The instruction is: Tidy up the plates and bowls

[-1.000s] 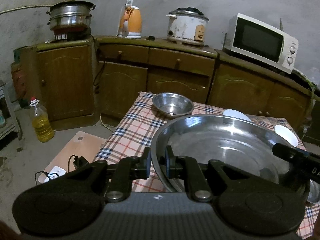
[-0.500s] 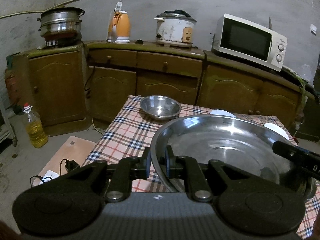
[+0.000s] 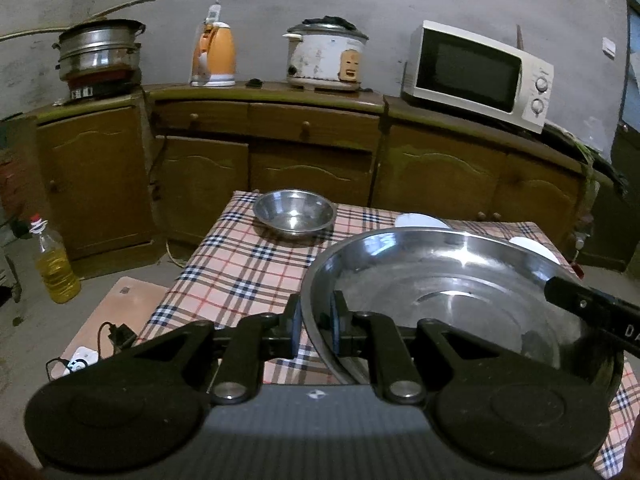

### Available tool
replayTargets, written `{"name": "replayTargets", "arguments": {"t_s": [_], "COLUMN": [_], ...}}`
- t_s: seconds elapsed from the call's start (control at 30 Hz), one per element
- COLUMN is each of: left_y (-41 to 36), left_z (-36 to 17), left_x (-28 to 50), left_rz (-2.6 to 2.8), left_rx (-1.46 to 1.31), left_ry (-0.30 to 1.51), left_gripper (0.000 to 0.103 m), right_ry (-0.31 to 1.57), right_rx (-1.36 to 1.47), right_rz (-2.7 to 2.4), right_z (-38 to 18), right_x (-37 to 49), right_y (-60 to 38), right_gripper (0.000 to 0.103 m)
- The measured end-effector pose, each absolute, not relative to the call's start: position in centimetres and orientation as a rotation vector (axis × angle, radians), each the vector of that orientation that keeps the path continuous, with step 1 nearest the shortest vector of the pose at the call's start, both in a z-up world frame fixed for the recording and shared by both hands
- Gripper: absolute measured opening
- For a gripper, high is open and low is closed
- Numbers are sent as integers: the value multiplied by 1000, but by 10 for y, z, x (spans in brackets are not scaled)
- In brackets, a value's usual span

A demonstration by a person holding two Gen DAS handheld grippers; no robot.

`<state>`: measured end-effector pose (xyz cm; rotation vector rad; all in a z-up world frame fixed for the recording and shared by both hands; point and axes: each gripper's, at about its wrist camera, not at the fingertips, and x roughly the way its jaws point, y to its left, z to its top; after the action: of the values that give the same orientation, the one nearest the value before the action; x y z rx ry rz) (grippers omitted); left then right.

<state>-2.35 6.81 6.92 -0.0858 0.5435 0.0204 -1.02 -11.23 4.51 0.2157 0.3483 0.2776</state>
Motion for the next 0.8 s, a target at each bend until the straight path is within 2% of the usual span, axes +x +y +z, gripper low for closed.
{"name": "replayTargets", "arguments": {"t_s": [0.8], "left_y": [35], "left_z": [65], "left_x": [-14], "left_rz": [-52], "left_rx": [-62], "left_ry": [558], "left_gripper": [15], "right_ry": [331], "right_rx": [243], "right_rz": [200], "right_z": [43], "right_x": [-22], "right_y": [-146], "right_gripper": [32]}}
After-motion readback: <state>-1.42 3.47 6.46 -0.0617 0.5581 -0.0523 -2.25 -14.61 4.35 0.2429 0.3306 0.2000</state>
